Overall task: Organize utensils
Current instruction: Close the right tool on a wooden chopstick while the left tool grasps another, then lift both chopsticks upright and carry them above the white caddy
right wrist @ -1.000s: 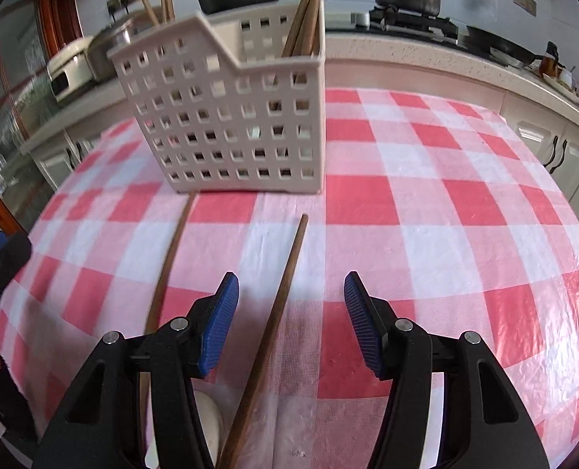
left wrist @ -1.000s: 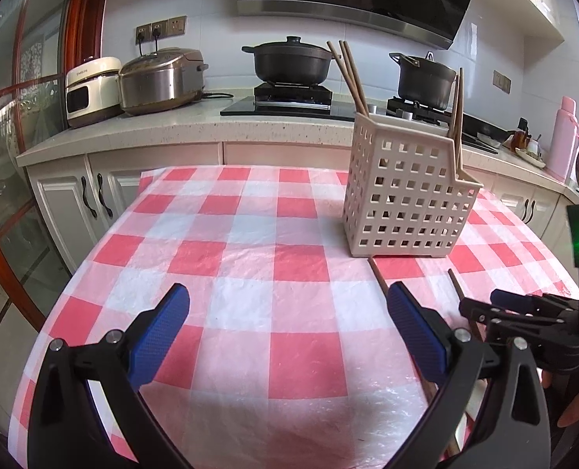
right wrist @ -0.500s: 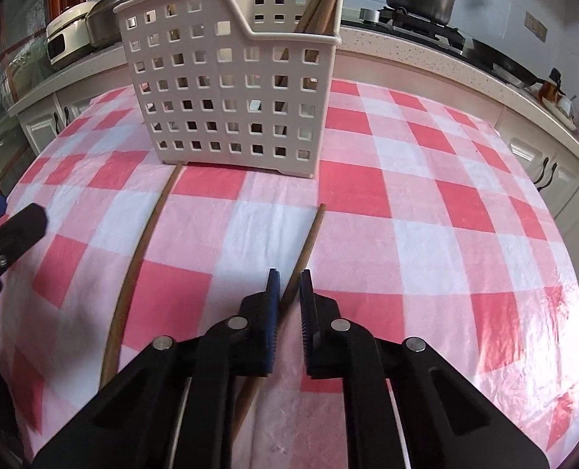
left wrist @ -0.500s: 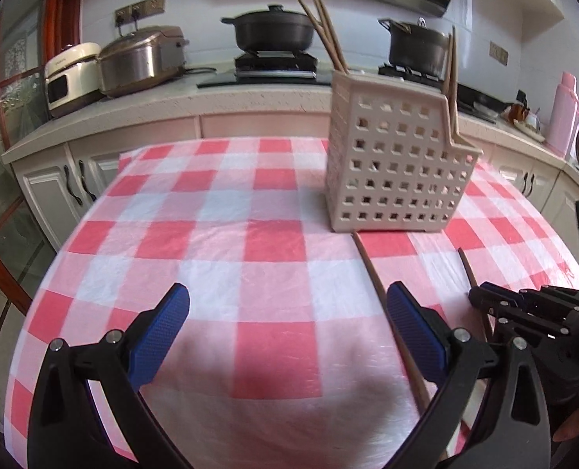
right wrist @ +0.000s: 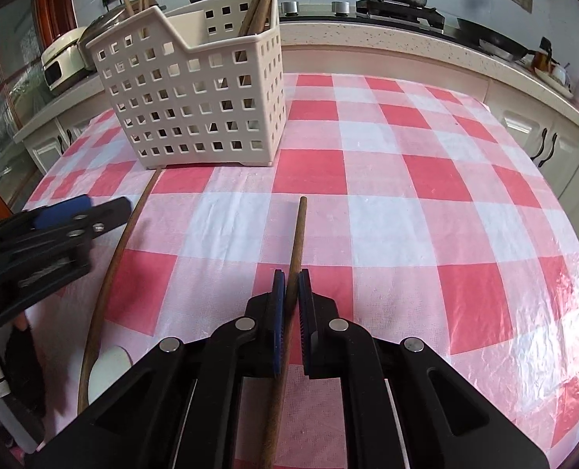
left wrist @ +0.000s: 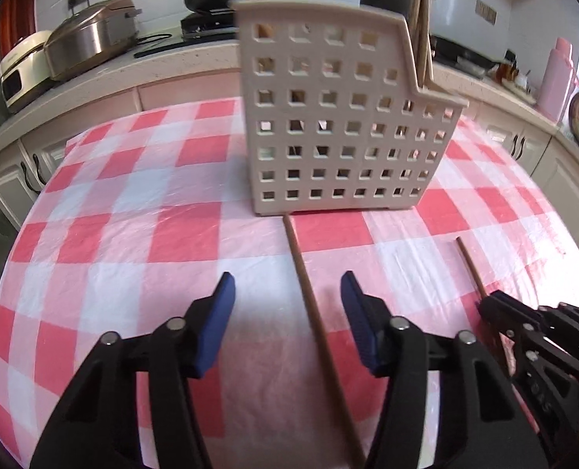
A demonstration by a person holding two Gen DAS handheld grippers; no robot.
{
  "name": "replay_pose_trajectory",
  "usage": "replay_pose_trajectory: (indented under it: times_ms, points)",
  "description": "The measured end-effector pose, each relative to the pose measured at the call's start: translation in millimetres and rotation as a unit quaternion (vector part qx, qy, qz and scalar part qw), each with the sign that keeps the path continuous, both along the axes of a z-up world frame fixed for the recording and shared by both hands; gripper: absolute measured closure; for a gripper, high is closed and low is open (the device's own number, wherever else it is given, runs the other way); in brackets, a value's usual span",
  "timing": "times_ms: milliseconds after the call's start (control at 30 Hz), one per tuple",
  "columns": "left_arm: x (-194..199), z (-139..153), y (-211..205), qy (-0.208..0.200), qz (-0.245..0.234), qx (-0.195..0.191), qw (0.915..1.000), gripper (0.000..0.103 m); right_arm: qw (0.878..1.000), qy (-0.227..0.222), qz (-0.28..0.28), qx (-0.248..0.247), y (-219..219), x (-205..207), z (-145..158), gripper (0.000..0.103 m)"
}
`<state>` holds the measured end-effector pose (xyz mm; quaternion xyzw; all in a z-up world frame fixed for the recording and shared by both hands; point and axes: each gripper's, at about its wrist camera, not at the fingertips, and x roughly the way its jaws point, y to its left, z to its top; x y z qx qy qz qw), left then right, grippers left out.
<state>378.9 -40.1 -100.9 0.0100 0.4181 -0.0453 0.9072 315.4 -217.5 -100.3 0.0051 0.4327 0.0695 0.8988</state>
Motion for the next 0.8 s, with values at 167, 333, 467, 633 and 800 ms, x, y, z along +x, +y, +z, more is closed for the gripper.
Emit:
replay_pose_trajectory:
  times_ms: [167,333,467,633,800]
  points:
    - [6,-12,-11,0.020,-0.005,0.019,0.9996,0.075,1.000,0.000,0.003,0.012,-3,0,0,0.096]
    - [4,-13,-16,0.016,-0.023,0.028,0.9992,0.095,1.000,0.000,0.005,0.016,-4,0,0,0.096]
    - [-1,-13,-9,0.010,-0.019,0.008,0.9997,0.097,1.000,-0.002,0.007,0.017,-3,-1,-1,0.096]
    - [-16,-4,0,-0.011,-0.019,-0.005,0.9997,0.097,0.999,-0.014,0.010,0.031,-5,-4,3,0.096]
    - [-29,17,12,-0.035,-0.016,-0.019,0.9991,0.097,0.998,-0.037,0.014,0.054,-5,-10,16,0.096]
